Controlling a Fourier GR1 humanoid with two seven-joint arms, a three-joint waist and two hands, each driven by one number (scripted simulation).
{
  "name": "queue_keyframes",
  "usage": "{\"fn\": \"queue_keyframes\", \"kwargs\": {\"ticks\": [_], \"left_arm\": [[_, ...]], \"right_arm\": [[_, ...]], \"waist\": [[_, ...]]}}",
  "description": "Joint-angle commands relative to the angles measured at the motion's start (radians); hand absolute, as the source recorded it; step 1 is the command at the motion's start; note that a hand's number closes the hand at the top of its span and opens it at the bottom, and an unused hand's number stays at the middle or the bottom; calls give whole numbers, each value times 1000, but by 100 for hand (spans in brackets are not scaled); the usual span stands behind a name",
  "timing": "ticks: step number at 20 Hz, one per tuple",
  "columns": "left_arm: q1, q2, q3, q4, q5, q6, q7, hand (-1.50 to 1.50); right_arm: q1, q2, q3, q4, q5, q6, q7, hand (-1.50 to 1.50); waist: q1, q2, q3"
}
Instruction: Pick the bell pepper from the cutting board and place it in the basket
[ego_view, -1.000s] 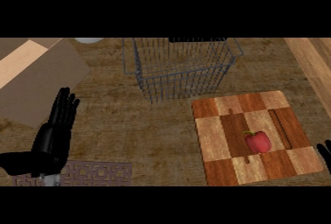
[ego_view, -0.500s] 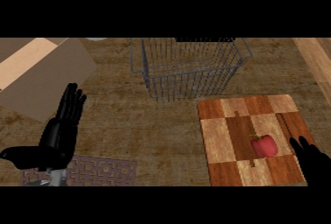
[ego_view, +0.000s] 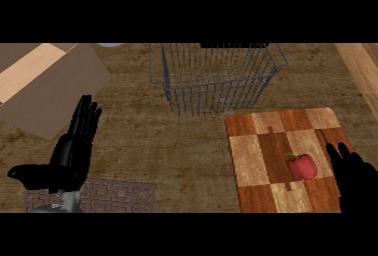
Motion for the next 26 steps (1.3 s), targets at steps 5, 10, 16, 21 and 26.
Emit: {"fn": "queue_keyframes", "kwargs": {"ticks": [5, 10, 16, 21, 26], "left_arm": [[50, 22, 63, -39, 33, -90, 3, 0], [6, -72, 5, -21, -75, 7, 29, 0], [-22, -39, 64, -35, -46, -53, 67, 0], [-10, -91, 40, 1, -92, -35, 32, 0], [14, -60, 112, 72, -40, -130, -77, 0]], "right_arm": [[101, 20, -21, 34, 40, -122, -120, -150], [62, 52, -39, 129, 58, -170, -187, -150], [24, 82, -80, 268, 107, -254, -228, -150], [25, 133, -23, 244, 167, -242, -206, -150], [-29, 127, -120, 348, 114, -243, -276, -150]], "waist": [[-1, -1, 1], [-1, 0, 1], [0, 0, 1], [-2, 0, 1], [1, 1, 1]]}}
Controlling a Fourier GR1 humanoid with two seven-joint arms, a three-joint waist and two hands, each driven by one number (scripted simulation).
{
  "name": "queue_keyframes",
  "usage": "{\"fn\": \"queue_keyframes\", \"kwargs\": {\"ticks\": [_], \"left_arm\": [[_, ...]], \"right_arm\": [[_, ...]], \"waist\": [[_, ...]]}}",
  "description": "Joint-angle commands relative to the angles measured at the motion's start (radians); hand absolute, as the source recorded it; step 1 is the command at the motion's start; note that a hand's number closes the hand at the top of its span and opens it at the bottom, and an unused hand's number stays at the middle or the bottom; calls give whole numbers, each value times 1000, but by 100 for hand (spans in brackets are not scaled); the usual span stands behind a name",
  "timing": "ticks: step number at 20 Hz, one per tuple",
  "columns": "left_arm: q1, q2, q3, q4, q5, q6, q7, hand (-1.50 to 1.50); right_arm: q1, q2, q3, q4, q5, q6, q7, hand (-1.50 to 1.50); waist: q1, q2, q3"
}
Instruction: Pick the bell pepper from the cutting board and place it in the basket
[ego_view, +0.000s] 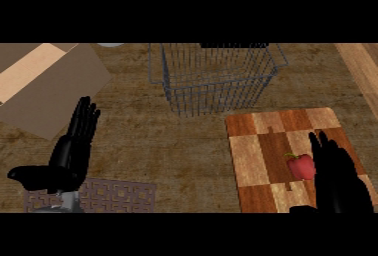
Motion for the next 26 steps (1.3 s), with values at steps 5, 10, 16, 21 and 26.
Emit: {"fn": "queue_keyframes", "kwargs": {"ticks": [5, 10, 16, 21, 26], "left_arm": [[8, -25, 5, -14, -30, -3, 21, 0], [84, -12, 30, -48, -14, -42, -24, 0], [17, -81, -22, -33, -77, 15, 13, 0], [15, -24, 39, -113, -35, -38, 104, 0], [33, -37, 64, -52, -19, -64, 17, 0]], "right_arm": [[0, 74, 26, 115, 70, -84, -11, -150], [20, 19, -85, 103, -27, -35, -81, -150], [-62, 47, -120, 270, -31, -73, -133, -150], [-42, 71, -98, 229, 15, -65, -123, -150], [-37, 89, -121, 340, 11, -149, -173, -150]], "waist": [[0, 0, 0], [1, -1, 0], [2, 0, 0], [2, -1, 0], [2, 0, 0]]}}
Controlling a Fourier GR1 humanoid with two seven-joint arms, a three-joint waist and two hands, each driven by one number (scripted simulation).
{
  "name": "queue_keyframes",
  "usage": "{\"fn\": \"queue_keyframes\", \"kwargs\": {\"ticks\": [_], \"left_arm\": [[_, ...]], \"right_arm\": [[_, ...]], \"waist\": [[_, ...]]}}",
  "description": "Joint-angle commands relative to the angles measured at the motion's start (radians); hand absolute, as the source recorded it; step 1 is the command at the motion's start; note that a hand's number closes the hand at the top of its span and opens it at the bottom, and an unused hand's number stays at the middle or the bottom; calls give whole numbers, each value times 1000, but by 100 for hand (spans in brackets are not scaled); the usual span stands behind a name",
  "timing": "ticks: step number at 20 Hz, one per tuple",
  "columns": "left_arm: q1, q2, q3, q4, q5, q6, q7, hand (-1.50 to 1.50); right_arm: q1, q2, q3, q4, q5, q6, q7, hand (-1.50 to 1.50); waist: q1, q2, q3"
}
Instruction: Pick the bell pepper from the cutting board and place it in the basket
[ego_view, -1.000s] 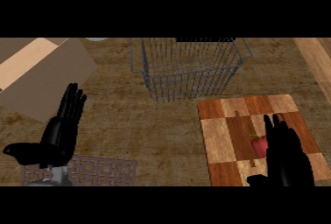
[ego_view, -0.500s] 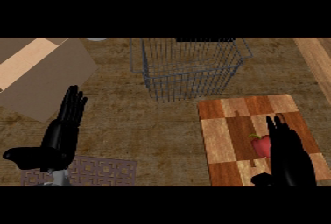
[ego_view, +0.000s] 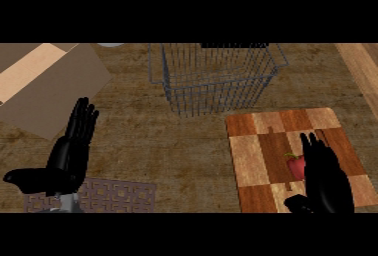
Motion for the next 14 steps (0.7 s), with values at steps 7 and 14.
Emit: {"fn": "queue_keyframes", "kwargs": {"ticks": [7, 14], "left_arm": [[25, -27, -19, -10, -36, -5, -1, 0], [8, -4, 32, 29, 3, -39, -23, 0]], "right_arm": [[-94, 20, -82, 160, -19, -49, -60, -150], [-70, -57, -34, 133, 25, 43, -116, 150]], "waist": [[1, 0, 0], [1, 1, 0]]}}
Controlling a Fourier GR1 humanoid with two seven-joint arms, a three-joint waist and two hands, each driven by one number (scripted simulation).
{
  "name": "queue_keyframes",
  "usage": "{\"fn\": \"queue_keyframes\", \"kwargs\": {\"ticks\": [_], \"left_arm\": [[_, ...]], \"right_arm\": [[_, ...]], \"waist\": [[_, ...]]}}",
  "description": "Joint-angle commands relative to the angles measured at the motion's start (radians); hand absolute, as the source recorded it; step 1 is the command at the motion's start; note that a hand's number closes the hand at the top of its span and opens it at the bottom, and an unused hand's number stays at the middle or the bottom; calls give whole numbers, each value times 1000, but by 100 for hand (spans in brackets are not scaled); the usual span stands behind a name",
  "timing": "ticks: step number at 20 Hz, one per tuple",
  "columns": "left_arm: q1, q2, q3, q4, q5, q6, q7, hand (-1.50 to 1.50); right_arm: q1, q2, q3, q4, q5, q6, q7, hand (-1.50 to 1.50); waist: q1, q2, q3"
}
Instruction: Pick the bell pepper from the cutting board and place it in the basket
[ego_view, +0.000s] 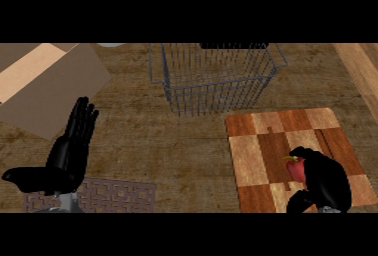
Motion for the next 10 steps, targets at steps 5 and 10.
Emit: {"fn": "queue_keyframes", "kwargs": {"ticks": [5, 10], "left_arm": [[-34, 5, 11, -20, -10, 10, 66, 0], [45, -22, -27, -29, -27, -1, -12, 0]], "right_arm": [[-28, -19, 30, 69, 77, -16, -44, 150], [-16, 5, 71, 82, 145, -74, -33, 150]], "waist": [[1, 4, 6], [2, 4, 6]]}}
